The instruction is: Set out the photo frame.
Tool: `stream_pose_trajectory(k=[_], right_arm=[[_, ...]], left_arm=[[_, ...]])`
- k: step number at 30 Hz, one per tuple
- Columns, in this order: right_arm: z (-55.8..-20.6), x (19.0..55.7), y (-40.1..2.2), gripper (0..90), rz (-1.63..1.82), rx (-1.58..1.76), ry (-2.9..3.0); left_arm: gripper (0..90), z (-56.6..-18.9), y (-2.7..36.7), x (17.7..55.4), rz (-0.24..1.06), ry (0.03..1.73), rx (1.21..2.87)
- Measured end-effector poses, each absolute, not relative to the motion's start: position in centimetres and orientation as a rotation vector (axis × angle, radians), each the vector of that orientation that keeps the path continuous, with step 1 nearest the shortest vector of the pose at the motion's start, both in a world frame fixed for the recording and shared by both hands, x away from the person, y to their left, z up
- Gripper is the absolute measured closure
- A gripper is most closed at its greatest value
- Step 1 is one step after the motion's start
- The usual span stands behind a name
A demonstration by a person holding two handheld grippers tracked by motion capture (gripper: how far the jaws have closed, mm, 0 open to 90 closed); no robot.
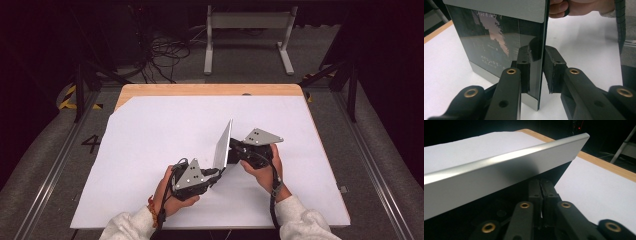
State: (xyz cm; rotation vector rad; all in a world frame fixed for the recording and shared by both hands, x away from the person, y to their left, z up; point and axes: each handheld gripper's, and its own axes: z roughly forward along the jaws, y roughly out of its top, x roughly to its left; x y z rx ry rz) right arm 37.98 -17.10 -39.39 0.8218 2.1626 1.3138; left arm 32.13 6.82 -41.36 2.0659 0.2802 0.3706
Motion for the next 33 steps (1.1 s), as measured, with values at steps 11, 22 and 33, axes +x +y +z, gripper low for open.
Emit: stream_pose_trajectory(k=[11,22,33], right_arm=[[-39.4,36.3,-18.4,85.5,1.296,0.811,2.153],[-39.1,37.6,-17.2,90.0,1.322,0.789,2.179],[-39.2,38.4,-17.0,90.0,1.351,0.785,2.198]], left_arm=[[78.1,-41.7,7.7,32.1,0.335,0.264,2.107],[79.8,-42.2,7.1,32.4,0.332,0.268,2.125],[80.2,-42.1,6.3,32.2,0.341,0.25,2.125]])
